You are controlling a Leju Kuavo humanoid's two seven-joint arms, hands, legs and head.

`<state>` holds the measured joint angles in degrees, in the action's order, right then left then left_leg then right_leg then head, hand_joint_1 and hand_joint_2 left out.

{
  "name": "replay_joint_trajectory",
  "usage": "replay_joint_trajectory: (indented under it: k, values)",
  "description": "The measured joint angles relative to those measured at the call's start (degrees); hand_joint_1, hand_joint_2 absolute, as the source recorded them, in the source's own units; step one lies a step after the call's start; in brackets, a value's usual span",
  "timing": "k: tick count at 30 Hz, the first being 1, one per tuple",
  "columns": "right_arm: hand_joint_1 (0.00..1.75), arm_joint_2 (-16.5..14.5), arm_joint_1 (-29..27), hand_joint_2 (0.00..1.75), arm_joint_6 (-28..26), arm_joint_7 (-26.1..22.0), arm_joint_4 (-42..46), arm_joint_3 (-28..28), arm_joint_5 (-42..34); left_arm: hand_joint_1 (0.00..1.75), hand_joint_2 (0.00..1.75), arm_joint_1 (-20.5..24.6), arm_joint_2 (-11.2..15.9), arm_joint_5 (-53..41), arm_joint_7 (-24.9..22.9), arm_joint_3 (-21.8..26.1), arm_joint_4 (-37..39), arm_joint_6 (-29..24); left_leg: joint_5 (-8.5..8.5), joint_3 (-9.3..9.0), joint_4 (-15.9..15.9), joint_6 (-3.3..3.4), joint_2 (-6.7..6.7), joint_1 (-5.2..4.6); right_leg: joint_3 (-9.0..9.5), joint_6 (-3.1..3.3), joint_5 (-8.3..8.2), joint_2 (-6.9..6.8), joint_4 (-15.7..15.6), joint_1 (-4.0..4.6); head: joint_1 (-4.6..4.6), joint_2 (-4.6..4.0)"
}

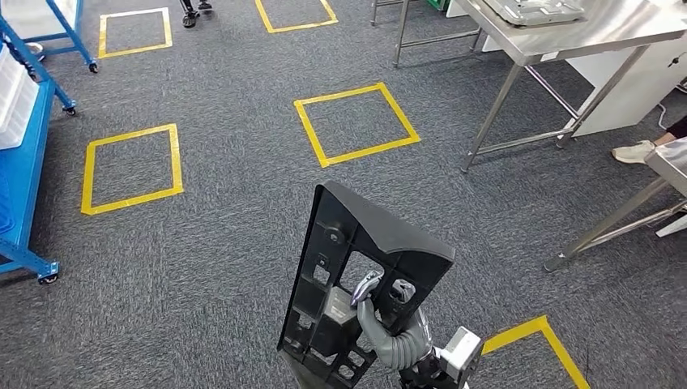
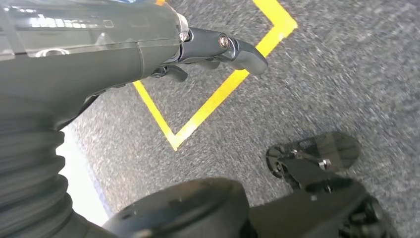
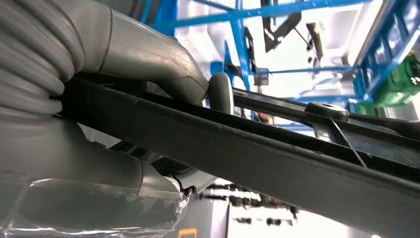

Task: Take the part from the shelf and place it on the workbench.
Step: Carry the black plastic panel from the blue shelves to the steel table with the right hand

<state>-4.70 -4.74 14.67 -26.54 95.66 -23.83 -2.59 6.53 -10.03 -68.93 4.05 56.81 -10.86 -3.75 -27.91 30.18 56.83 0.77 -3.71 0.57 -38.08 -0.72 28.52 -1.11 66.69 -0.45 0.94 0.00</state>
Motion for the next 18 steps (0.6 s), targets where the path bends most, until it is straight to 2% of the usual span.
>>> replay_joint_trajectory:
  k: [2, 3, 4, 6, 8, 10, 11, 12, 13, 14, 15, 16, 17, 18]
  values:
    - [1.36, 0.0, 0.0, 1.75, 0.3, 0.0, 0.6, 0.2, 0.2, 0.00, 1.75, -0.2, -0.3, -0.1, 1.1, 0.0, 0.0, -0.2, -0.45, -0.47, 0.1, -0.49, -1.07, -0.21, 3.58, 0.56, -2.17, -2.26, -6.9, 0.61, 0.00, 0.00]
    - [1.36, 0.0, 0.0, 1.75, 0.4, -0.1, 0.8, 0.3, 0.3, 0.00, 1.75, -0.2, -0.4, -0.2, 1.6, 0.0, 0.0, -0.3, -0.63, -0.61, 0.1, -0.78, -1.57, -0.30, 4.23, 0.83, -2.30, -2.84, -8.3, 0.93, 0.00, 0.00]
    - [1.36, 0.0, 0.0, 1.75, 0.6, -0.1, 0.8, 0.4, 0.4, 0.00, 1.75, -0.1, -0.6, -0.3, 1.9, 0.0, 0.0, -0.4, -0.75, -0.72, 0.1, -1.05, -2.10, -0.38, 4.20, 1.04, -2.13, -2.63, -8.5, 1.18, 0.00, 0.00]
    - [1.36, 0.0, 0.0, 1.75, 1.0, -0.1, 0.9, 0.5, 0.5, 0.00, 1.75, 0.4, -0.8, -0.4, 2.3, 0.0, 0.0, -0.6, -1.09, -1.01, 0.0, -1.62, -2.80, -0.28, 4.17, 1.54, -2.33, -1.25, -8.8, 1.03, 0.00, 0.00]
    - [1.36, -0.1, 0.2, 1.75, 1.5, -0.3, 0.8, 0.5, 0.6, 0.00, 1.75, 0.9, -0.9, -0.5, 2.8, 0.0, 0.0, -0.8, -2.93, -0.24, 2.5, -2.15, -0.74, -0.06, 4.49, 2.19, -2.63, 0.02, -9.4, 0.64, 0.00, 0.00]
    - [1.36, -0.2, 0.5, 1.75, 2.0, -0.6, 0.5, 0.6, 0.6, 0.00, 1.75, 1.1, -1.0, -0.5, 3.1, 0.0, 0.0, -1.0, -6.43, 2.88, 9.4, -2.46, 2.21, 0.11, 4.66, 2.63, -2.73, 1.29, -9.5, 0.52, 0.01, 0.00]
    - [1.36, -0.3, 0.5, 1.75, 2.2, -0.8, 0.2, 0.6, 0.5, 0.00, 1.75, 1.1, -1.0, -0.4, 3.1, 0.0, 0.0, -1.1, -7.90, 4.84, 13.3, -2.56, 2.83, 0.13, 4.67, 2.73, -2.72, 2.01, -9.5, 0.57, 0.01, 0.00]
    - [1.36, -0.3, 0.6, 1.75, 2.5, -1.0, -0.1, 0.6, 0.5, 0.00, 1.75, 1.2, -1.0, -0.3, 3.1, 0.0, 0.0, -1.2, -8.46, 6.28, 15.9, -2.61, 3.06, 0.13, 4.70, 2.78, -2.71, 2.74, -9.5, 0.64, 0.01, 0.00]
    - [1.36, -0.4, 0.7, 1.75, 2.7, -1.1, -0.4, 0.5, 0.4, 0.00, 1.75, 1.3, -1.0, -0.2, 3.1, 0.0, 0.0, -1.4, -7.92, 6.89, 16.7, -2.61, 3.19, 0.12, 4.77, 2.78, -2.69, 3.55, -9.4, 0.68, 0.01, 0.00]
    - [1.36, -0.4, 0.9, 1.75, 3.0, -1.1, -0.7, 0.5, 0.4, 0.00, 1.75, 1.3, -0.9, 0.0, 3.1, 0.0, 0.0, -1.5, -6.17, 6.33, 14.9, -2.55, 3.38, 0.13, 4.86, 2.75, -2.67, 4.38, -9.3, 0.70, 0.01, 0.00]
    - [1.36, -0.5, 1.1, 1.75, 3.1, -1.2, -1.0, 0.5, 0.3, 0.00, 1.75, 1.3, -0.8, 0.0, 2.9, 0.1, 0.0, -1.6, -3.74, 4.92, 11.4, -2.45, 3.96, 0.16, 4.95, 2.67, -2.62, 5.19, -9.2, 0.68, 0.00, 0.00]
    - [1.36, -0.6, 1.4, 1.75, 3.3, -1.3, -1.3, 0.5, 0.3, 0.00, 1.75, 1.2, -0.6, 0.1, 2.8, 0.1, 0.0, -1.6, -1.75, 3.31, 7.5, -2.26, 5.29, 0.24, 4.94, 2.54, -2.56, 5.96, -9.1, 0.66, 0.00, 0.00]
    - [1.36, -0.8, 1.8, 1.75, 3.3, -1.3, -1.5, 0.4, 0.1, 0.00, 1.75, 1.0, -0.5, 0.0, 2.7, 0.1, 0.0, -1.7, -0.46, 1.95, 4.0, -2.07, 6.59, 0.36, 4.78, 2.34, -2.51, 6.68, -8.8, 0.67, 0.00, 0.00]
    - [1.36, -0.9, 2.0, 1.75, 3.3, -1.5, -1.7, 0.3, 0.0, 0.00, 1.75, 0.9, -0.3, 0.0, 2.5, 0.1, 0.0, -1.7, 0.10, 1.12, 1.8, -1.85, 7.63, 0.38, 4.50, 2.04, -2.55, 7.30, -8.7, 0.62, 0.01, 0.00]
